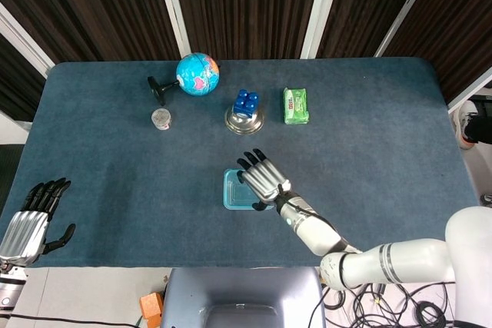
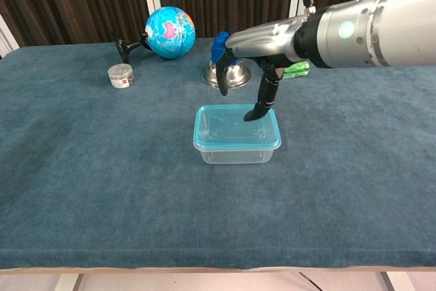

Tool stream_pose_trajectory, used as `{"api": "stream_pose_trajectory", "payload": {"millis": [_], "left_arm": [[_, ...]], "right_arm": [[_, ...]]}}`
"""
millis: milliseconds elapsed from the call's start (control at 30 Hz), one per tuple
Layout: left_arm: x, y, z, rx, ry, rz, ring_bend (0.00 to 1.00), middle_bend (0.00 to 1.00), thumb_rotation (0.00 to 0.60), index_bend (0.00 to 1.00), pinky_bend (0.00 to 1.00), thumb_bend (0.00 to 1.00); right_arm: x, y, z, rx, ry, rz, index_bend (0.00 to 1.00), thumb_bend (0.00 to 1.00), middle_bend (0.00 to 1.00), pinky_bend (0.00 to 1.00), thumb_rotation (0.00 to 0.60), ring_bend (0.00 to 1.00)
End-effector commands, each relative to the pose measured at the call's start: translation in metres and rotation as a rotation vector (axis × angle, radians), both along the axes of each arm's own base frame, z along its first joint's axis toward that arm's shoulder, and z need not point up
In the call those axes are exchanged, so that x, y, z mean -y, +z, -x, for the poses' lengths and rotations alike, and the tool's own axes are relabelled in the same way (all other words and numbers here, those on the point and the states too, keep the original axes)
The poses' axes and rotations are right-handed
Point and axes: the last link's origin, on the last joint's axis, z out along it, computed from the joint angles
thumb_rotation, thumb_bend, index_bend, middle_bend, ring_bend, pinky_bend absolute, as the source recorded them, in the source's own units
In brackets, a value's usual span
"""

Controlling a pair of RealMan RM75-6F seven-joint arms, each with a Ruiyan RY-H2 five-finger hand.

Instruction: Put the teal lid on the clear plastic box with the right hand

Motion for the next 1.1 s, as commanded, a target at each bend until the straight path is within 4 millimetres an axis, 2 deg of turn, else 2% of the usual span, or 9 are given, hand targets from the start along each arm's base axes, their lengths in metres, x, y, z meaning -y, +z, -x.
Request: {"api": "stream_pose_trajectory", "payload": {"millis": [33, 100, 167, 233, 500, 667, 933, 1100], "left_arm": [[0.0, -0.001, -0.001, -0.001, -0.001, 0.002, 0.04, 0.05, 0.6, 0.0, 0.05, 0.36], [-0.001, -0.002, -0.001, -0.002, -0.002, 0.004, 0.04, 0.05, 0.6, 0.0, 0.05, 0.36], [-0.001, -0.002, -0.001, -0.003, -0.002, 0.005, 0.04, 0.05, 0.6, 0.0, 0.05, 0.36], [-0.001, -0.002, -0.001, -0.003, -0.002, 0.004, 0.04, 0.05, 0.6, 0.0, 0.05, 0.36], [0.0, -0.001, -0.001, 0.002, -0.006, 0.005, 0.04, 0.05, 0.6, 0.0, 0.05, 0.36], [0.0, 0.0, -0.001, 0.003, -0.008, 0.004, 0.04, 0.05, 0.6, 0.0, 0.05, 0.36], [0.001, 0.0, -0.001, 0.005, -0.012, 0.005, 0.04, 0.05, 0.6, 0.0, 0.05, 0.36], [0.001, 0.001, -0.001, 0.007, -0.012, 0.001, 0.04, 0.05, 0.6, 0.0, 0.05, 0.36]], "right_arm": [[-0.005, -0.001, 0.019, 0.009, -0.018, -0.04, 0.36, 0.25, 0.43, 0.32, 0.6, 0.35], [-0.004, -0.003, 0.02, -0.018, 0.002, -0.038, 0.38, 0.27, 0.5, 0.34, 0.6, 0.41], [-0.005, -0.006, 0.019, -0.044, 0.006, -0.043, 0.39, 0.29, 0.6, 0.44, 0.6, 0.52], [-0.007, -0.009, 0.017, -0.065, 0.011, -0.052, 0.39, 0.31, 0.65, 0.53, 0.6, 0.58], [-0.012, -0.012, 0.015, -0.135, 0.013, -0.038, 0.38, 0.36, 0.82, 0.71, 0.6, 0.75], [-0.016, -0.017, 0.014, -0.145, -0.001, -0.058, 0.36, 0.36, 0.86, 0.75, 0.6, 0.78], [-0.017, -0.036, 0.007, -0.142, -0.03, -0.078, 0.3, 0.36, 0.86, 0.75, 0.6, 0.79], [-0.018, -0.041, 0.004, -0.137, -0.025, -0.085, 0.29, 0.36, 0.86, 0.75, 0.6, 0.79]]}}
